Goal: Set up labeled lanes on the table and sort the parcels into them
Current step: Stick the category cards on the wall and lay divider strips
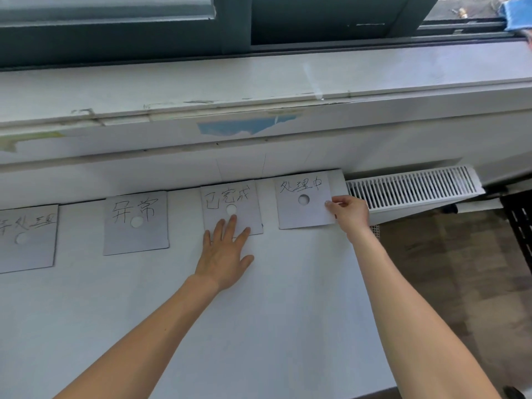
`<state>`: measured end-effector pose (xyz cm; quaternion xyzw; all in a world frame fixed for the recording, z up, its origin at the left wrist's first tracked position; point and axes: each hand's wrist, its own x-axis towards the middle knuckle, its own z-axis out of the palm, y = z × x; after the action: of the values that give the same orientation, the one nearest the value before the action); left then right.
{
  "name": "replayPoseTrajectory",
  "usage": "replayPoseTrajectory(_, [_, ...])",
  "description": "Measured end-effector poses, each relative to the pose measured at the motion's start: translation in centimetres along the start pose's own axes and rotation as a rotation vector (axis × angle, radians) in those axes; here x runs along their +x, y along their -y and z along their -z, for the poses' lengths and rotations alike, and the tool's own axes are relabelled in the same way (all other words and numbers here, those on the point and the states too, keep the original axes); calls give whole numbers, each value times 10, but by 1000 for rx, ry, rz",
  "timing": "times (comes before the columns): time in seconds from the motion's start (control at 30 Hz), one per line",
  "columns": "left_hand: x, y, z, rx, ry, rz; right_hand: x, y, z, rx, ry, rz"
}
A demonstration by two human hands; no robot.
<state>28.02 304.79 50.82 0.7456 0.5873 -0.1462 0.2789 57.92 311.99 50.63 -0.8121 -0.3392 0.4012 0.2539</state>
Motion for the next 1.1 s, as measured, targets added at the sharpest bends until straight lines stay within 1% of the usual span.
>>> replayPoseTrajectory(0.17, [0,-2,-1,-15,3,10,6,4,-7,-169,-51,19])
replayPoseTrajectory(0.33, [1,-1,-2,-10,-4,18,8,10,-10,-219,-103,-9])
replayPoseTrajectory(0.43, [1,-2,-2,-18,-5,25,4,13,-13,-325,-155,-2])
replayPoseTrajectory(0.5, [1,-2,-2,-24,1,28,-1,15,-15,-378,-201,45])
replayPoseTrajectory(0.57, [1,-3,-2,-30,2,30,-9,14,-19,-434,-234,212])
replayPoseTrajectory(0.63, [0,-3,-2,-36,0,32,-23,11,-29,-533,-170,442])
replayPoseTrajectory(0.67, [0,-3,-3,-36,-3,31,-31,8,-36,-607,-103,528])
replayPoseTrajectory(0.7, [0,-3,-3,-34,-6,30,-39,4,-43,-676,-34,572])
replayPoseTrajectory(0.77, [-1,-1,-3,-33,-5,32,-47,-6,-55,-753,85,552])
replayPoseTrajectory(0.83, [-2,0,-2,-37,-2,35,-49,-13,-63,-786,134,500])
replayPoseTrajectory(1.1, [-5,8,0,-33,-6,33,-48,-13,-69,-812,122,483])
